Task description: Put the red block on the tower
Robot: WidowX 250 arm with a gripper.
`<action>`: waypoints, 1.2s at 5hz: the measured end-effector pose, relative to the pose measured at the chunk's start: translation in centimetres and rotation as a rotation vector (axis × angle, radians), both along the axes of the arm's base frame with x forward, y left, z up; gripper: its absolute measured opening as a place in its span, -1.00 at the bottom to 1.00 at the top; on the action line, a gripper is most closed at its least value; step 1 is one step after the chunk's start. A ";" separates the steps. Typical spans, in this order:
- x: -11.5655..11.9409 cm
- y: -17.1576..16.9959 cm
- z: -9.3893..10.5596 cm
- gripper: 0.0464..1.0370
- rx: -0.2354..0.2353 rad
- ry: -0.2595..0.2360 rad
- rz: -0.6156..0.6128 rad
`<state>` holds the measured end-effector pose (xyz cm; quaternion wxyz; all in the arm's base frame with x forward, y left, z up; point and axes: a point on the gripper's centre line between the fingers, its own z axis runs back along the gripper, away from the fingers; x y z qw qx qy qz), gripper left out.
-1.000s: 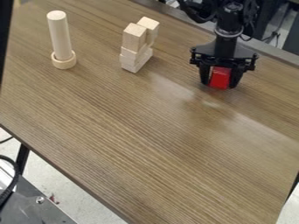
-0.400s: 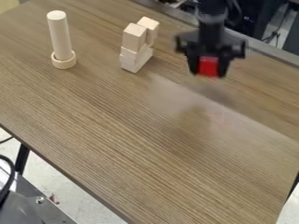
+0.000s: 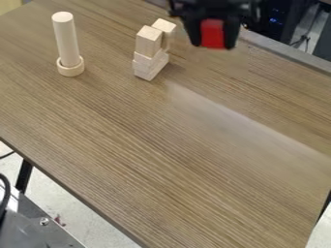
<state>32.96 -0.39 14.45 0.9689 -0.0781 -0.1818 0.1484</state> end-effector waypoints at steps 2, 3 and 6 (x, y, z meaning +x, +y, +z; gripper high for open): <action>0.1 2.2 0.9 0.11 0.071 0.031 -0.021; 1.1 3.2 1.3 0.11 0.115 0.039 -0.020; 3.3 8.0 1.3 0.11 0.156 0.081 0.051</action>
